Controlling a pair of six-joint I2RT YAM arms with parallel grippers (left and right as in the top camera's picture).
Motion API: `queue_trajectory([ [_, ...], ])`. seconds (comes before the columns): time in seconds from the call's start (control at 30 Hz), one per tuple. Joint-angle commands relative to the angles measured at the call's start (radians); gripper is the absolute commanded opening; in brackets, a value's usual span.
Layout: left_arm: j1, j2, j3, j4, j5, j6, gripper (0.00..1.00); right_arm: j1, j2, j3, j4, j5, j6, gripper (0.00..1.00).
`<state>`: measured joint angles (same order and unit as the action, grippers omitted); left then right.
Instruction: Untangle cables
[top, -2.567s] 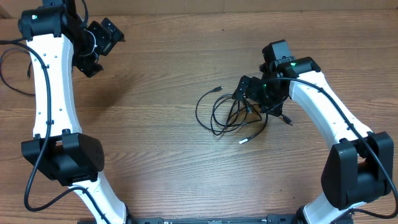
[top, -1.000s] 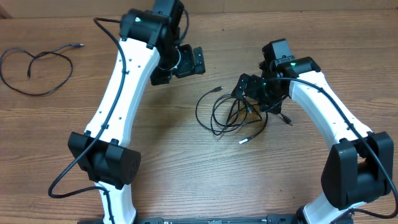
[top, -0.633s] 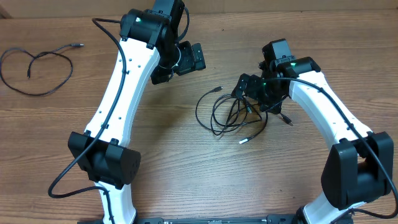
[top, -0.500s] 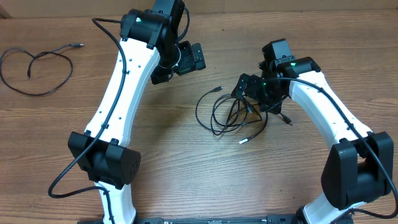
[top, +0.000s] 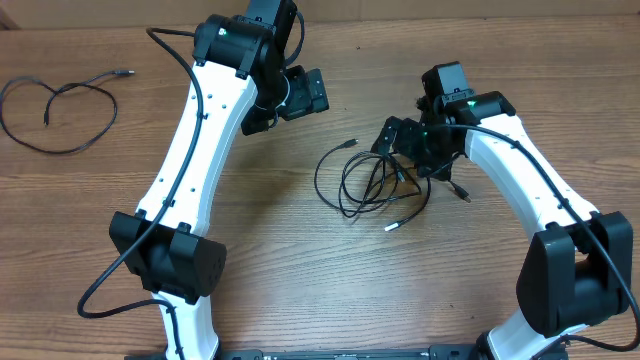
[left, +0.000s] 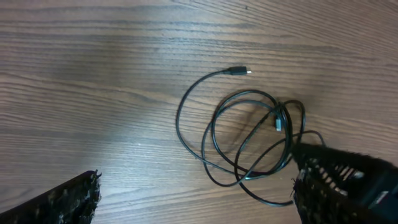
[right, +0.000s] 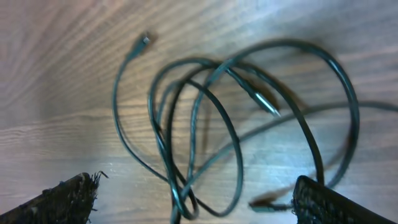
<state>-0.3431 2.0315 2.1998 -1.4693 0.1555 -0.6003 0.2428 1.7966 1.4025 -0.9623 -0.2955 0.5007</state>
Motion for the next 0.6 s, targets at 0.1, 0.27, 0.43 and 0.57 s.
queue_trajectory([
  [0.1,0.042,0.008,-0.006,-0.023,-0.036,-0.005,0.99,-0.002,0.0,0.017,0.018,-0.091,-0.005,1.0],
  [0.27,0.084,0.008,-0.006,-0.045,-0.032,-0.005,0.99,-0.002,0.0,0.017,0.016,-0.182,0.0,1.0],
  [0.43,0.107,0.008,-0.006,-0.086,-0.034,-0.005,1.0,-0.002,0.0,0.017,0.015,-0.233,-0.001,1.0],
  [0.57,0.109,0.008,-0.006,-0.094,-0.034,0.003,1.0,-0.003,0.0,0.017,0.034,-0.234,-0.001,1.0],
])
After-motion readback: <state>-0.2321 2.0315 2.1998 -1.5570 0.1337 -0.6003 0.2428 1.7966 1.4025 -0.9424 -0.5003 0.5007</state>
